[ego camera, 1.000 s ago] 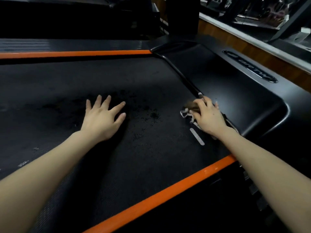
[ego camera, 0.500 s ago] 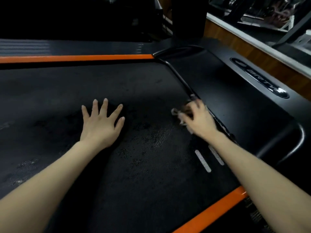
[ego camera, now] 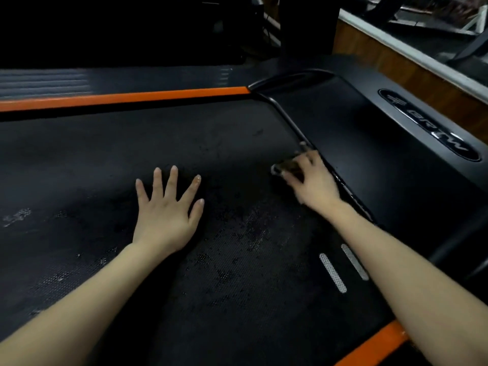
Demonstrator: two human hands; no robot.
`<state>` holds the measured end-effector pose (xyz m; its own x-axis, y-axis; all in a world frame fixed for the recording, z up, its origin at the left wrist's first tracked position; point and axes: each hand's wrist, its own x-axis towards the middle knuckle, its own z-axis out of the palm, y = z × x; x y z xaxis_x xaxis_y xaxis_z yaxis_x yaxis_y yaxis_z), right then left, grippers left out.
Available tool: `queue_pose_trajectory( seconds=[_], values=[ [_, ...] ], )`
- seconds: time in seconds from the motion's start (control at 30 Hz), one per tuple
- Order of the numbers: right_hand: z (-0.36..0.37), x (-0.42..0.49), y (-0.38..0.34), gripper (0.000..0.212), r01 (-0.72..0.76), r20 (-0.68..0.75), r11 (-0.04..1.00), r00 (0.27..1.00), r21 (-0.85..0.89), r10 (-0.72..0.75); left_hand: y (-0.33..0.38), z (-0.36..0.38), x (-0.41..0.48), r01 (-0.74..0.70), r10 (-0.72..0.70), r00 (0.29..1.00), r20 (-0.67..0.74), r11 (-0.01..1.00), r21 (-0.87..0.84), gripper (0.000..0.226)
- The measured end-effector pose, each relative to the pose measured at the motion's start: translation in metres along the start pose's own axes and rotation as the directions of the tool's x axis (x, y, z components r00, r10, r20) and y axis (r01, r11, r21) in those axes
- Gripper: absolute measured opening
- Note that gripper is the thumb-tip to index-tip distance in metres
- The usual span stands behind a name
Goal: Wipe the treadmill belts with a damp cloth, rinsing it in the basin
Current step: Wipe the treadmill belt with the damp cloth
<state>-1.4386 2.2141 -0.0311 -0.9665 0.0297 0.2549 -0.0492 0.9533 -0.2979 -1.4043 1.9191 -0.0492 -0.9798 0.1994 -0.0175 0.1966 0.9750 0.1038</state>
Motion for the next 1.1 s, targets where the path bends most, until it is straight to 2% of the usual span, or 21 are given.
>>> queue_pose_trajectory(
  seconds=[0.03,0.1,0.13,0.2,0.27,0.33,0.4,0.47,0.53,0.63,0.7,0.77,0.83,0.9,1.0,1.1],
  values=[
    [0.003,0.011,0.004,0.044,-0.080,-0.010,0.997,0.997,-0.006,0.080,0.001,0.000,0.000,0.006,-0.006,1.000,-0.003,1.000,0.000,0.077],
    [0.013,0.016,-0.010,0.041,-0.115,-0.030,0.993,0.993,-0.022,0.115,0.003,-0.001,0.000,0.014,-0.014,1.000,-0.011,1.000,-0.005,0.077],
    [0.017,0.011,-0.025,0.038,-0.064,-0.040,0.998,0.997,-0.010,0.063,0.004,-0.001,-0.001,0.016,-0.016,1.000,-0.017,1.000,-0.011,0.076],
    [0.026,-0.013,-0.062,0.038,0.145,-0.004,0.987,0.989,0.074,-0.145,0.003,-0.001,-0.001,0.021,-0.021,0.999,-0.025,1.000,-0.019,0.076],
    [0.028,-0.042,-0.083,0.043,0.333,0.077,0.930,0.935,0.154,-0.347,0.001,-0.002,-0.001,0.022,-0.023,1.000,-0.021,0.999,-0.028,0.077],
    [0.022,-0.035,-0.075,0.040,0.393,0.104,0.903,0.905,0.171,-0.413,-0.001,-0.005,-0.002,0.024,-0.026,0.999,-0.031,0.998,-0.061,0.078],
    [0.022,-0.005,-0.045,0.035,0.305,0.070,0.947,0.947,0.103,-0.312,-0.004,-0.009,-0.001,0.022,-0.026,0.999,-0.042,0.996,-0.092,0.079],
    [0.022,0.037,-0.013,0.038,0.100,0.023,0.994,0.995,0.032,-0.101,-0.008,-0.014,0.003,0.023,-0.029,0.998,-0.060,0.995,-0.101,0.076],
    [0.024,0.066,-0.001,0.039,-0.027,-0.028,1.000,0.999,0.008,0.027,-0.012,-0.016,0.015,0.026,-0.034,0.995,-0.091,0.996,-0.087,0.064],
    [0.031,0.063,-0.016,0.039,-0.016,-0.017,0.999,1.000,0.030,0.017,-0.017,-0.016,0.040,0.027,-0.037,0.991,-0.132,0.997,-0.074,0.054],
    [0.026,0.033,-0.030,0.038,0.129,0.039,0.988,0.990,0.082,-0.132,-0.020,-0.014,0.057,0.019,-0.029,0.986,-0.161,0.998,-0.064,0.061],
    [0.020,-0.002,-0.035,0.042,0.270,0.107,0.951,0.952,0.152,-0.288,-0.022,-0.009,0.066,0.010,-0.020,0.986,-0.167,0.998,-0.057,0.070],
    [0.011,-0.003,-0.027,0.042,0.323,0.143,0.930,0.926,0.175,-0.348,-0.023,-0.002,0.068,0.013,-0.021,0.985,-0.169,0.999,-0.046,0.070],
    [0.012,0.030,-0.006,0.037,0.300,0.089,0.948,0.947,0.101,-0.309,-0.022,0.001,0.069,0.010,-0.015,0.985,-0.173,0.999,-0.034,0.069],
    [0.024,0.100,0.011,0.040,0.114,-0.013,0.992,0.993,-0.052,-0.115,-0.021,0.002,0.071,0.016,-0.026,0.982,-0.189,0.999,-0.050,0.069],
    [0.049,0.124,-0.020,0.034,0.003,-0.056,0.999,0.998,-0.039,-0.005,-0.019,0.002,0.071,0.021,-0.032,0.981,-0.193,0.998,-0.058,0.069]
  ],
)
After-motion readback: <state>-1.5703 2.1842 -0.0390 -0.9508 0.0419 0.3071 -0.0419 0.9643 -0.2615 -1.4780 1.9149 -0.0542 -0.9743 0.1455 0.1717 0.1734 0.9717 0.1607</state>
